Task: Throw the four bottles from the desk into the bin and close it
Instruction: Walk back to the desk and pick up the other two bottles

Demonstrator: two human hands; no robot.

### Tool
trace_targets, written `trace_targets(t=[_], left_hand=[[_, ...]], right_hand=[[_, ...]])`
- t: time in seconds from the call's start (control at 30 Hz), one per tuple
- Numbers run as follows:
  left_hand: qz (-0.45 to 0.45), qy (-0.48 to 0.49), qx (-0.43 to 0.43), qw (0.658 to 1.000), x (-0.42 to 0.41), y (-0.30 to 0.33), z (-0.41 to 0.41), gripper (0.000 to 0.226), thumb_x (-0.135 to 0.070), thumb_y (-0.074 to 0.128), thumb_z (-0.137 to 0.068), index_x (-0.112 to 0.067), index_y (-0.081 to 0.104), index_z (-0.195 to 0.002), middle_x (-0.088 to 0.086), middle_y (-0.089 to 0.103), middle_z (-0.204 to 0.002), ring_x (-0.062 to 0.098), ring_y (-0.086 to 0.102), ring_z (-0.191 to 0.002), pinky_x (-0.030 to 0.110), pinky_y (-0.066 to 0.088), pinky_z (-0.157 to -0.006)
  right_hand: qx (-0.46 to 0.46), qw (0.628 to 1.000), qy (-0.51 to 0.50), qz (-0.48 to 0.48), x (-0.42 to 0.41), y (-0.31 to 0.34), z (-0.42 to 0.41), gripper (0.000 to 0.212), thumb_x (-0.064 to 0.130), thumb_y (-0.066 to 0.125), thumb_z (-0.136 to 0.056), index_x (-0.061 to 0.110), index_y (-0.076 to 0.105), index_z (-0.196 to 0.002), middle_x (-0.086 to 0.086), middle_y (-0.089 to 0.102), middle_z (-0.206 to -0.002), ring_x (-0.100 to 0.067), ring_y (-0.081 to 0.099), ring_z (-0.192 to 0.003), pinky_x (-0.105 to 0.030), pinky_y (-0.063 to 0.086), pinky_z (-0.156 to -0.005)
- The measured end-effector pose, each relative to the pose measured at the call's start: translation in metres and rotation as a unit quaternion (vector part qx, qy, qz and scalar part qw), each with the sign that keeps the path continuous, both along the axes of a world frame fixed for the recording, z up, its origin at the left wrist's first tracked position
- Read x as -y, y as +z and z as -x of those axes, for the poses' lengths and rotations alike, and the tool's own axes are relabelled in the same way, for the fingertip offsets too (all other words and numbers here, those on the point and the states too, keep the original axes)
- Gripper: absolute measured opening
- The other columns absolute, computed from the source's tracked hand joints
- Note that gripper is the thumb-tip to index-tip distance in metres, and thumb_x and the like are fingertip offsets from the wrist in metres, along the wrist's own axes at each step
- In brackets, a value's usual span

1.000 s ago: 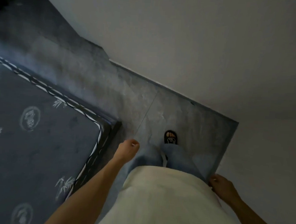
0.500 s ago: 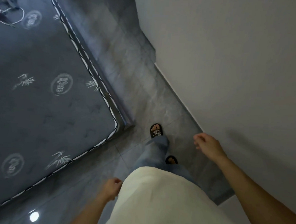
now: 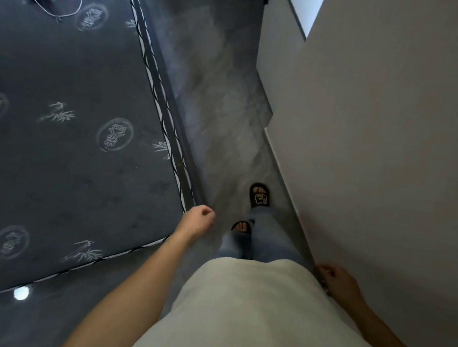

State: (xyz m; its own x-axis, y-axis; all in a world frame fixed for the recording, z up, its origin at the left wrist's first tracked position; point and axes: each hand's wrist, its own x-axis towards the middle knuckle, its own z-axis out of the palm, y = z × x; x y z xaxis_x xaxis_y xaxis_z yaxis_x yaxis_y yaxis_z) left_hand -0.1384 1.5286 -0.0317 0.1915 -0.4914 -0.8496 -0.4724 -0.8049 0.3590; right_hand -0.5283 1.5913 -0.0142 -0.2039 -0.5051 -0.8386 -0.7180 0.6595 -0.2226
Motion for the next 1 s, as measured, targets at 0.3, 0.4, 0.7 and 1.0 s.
trace_targets(t=[0.3, 0.4, 0.7, 1.0], left_hand=[[-0.004, -0.007, 0.018, 1.000, 0.121, -0.001, -0.024, 0.017, -0.033, 0.057, -0.096, -0.029, 0.073, -0.103, 0.001, 0.078, -0.102, 0.025, 0.073, -0.097, 0.043, 0.058, -0.095], [-0.035, 0.019, 0.046, 0.998, 0.127, -0.001, -0.043, 0.019, -0.031, 0.056, -0.095, -0.029, 0.074, -0.102, 0.001, 0.078, -0.104, 0.026, 0.071, -0.099, 0.042, 0.057, -0.095], [-0.135, 0.076, 0.045, 0.987, 0.132, -0.006, -0.102, 0.024, -0.028, 0.052, -0.101, -0.019, 0.074, -0.101, 0.007, 0.076, -0.110, 0.024, 0.067, -0.097, 0.031, 0.047, -0.077], [-0.149, 0.103, 0.029, 0.983, 0.242, -0.014, -0.194, 0.025, -0.018, 0.054, -0.098, -0.004, 0.075, -0.098, 0.018, 0.074, -0.103, 0.021, 0.064, -0.087, 0.035, 0.047, -0.075]], right_hand=[[0.009, 0.996, 0.070, -0.058, 0.185, -0.013, -0.019, 0.029, 0.021, 0.053, -0.100, 0.007, 0.073, -0.116, -0.016, 0.071, -0.122, -0.029, 0.064, -0.114, -0.034, 0.047, -0.091], [0.036, 0.996, 0.065, -0.055, 0.266, -0.019, -0.055, 0.024, 0.020, 0.050, -0.103, 0.009, 0.069, -0.093, -0.020, 0.072, -0.104, -0.026, 0.064, -0.080, -0.036, 0.046, -0.075], [0.088, 0.983, 0.149, 0.053, 0.489, -0.016, -0.194, 0.020, 0.022, 0.055, -0.097, 0.013, 0.071, -0.105, -0.015, 0.076, -0.098, -0.027, 0.070, -0.089, -0.040, 0.054, -0.081], [0.064, 0.982, 0.171, 0.045, 0.587, -0.012, -0.282, 0.025, 0.032, 0.056, -0.097, 0.019, 0.073, -0.111, 0.004, 0.074, -0.084, -0.021, 0.072, -0.089, -0.042, 0.058, -0.089]])
